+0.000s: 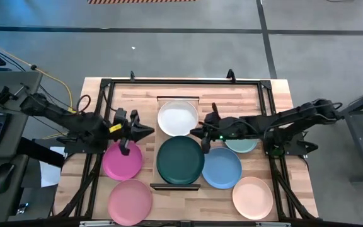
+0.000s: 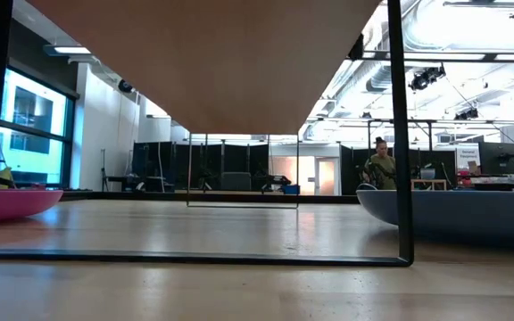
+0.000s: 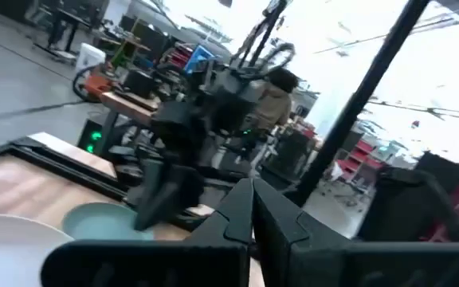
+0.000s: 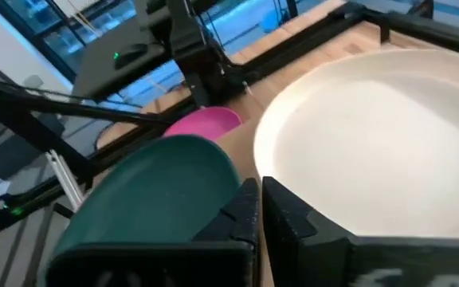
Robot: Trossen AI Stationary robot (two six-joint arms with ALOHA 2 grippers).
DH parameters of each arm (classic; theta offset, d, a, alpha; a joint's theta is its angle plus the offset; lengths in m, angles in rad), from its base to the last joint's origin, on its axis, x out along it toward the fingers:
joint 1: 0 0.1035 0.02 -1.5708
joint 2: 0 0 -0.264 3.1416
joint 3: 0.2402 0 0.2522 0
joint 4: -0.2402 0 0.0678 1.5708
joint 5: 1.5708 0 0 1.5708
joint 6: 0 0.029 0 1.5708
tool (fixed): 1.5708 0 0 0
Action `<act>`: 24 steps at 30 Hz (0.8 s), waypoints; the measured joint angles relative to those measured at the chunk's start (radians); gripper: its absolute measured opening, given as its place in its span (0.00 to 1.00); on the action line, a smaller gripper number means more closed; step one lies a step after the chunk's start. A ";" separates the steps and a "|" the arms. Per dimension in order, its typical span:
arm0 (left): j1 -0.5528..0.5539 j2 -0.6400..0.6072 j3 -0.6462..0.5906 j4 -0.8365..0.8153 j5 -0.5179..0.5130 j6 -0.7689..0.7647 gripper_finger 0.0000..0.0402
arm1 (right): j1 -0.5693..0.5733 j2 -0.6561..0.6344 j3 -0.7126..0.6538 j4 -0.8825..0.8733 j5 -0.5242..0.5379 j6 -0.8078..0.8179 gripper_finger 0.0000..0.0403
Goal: Place and stack plates onto a shelf
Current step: Stack the green plate on top of the black plate on the shelf
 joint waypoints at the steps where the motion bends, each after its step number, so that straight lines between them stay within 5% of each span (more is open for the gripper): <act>1: 0.014 0.000 -0.002 -0.002 0.000 0.001 0.00 | 0.001 0.005 0.002 -0.009 0.004 0.006 0.00; 15: 0.072 -0.001 -0.003 -0.010 0.028 0.029 0.00 | 0.033 0.118 0.010 0.043 0.061 0.114 0.00; 24: 0.072 -0.001 -0.003 -0.014 -0.048 0.040 0.00 | 0.036 0.095 0.009 0.061 0.083 0.099 0.00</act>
